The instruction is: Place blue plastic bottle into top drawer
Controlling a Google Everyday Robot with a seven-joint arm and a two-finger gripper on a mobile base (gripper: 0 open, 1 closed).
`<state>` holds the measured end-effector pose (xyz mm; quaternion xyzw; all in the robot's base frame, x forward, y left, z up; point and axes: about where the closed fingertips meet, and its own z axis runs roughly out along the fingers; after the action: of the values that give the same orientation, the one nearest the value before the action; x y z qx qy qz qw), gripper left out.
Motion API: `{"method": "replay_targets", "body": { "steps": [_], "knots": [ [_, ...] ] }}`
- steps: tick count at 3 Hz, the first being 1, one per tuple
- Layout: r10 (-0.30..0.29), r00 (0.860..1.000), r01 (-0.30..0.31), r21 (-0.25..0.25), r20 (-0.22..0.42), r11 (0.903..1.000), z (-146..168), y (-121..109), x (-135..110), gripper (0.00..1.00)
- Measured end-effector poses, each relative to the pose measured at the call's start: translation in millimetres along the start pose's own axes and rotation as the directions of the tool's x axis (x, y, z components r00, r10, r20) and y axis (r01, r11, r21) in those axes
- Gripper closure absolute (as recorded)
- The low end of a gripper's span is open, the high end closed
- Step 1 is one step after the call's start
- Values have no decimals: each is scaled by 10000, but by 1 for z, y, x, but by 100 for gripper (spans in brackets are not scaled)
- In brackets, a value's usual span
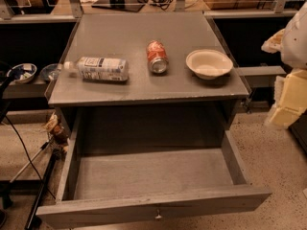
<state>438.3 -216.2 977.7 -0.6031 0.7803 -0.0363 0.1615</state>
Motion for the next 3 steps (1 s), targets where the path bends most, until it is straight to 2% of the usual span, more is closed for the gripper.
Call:
{"method": "replay_targets", "body": {
  "steps": [1,2,3],
  "knots": [
    [-3,10000,3,11,5,10000,0,0,0,0],
    [-202,9996,201,70,179,9998,2,-5,-17,0],
    [-1203,9918,1207,-75,435,9927,10,-3,-68,0]
  ]
}}
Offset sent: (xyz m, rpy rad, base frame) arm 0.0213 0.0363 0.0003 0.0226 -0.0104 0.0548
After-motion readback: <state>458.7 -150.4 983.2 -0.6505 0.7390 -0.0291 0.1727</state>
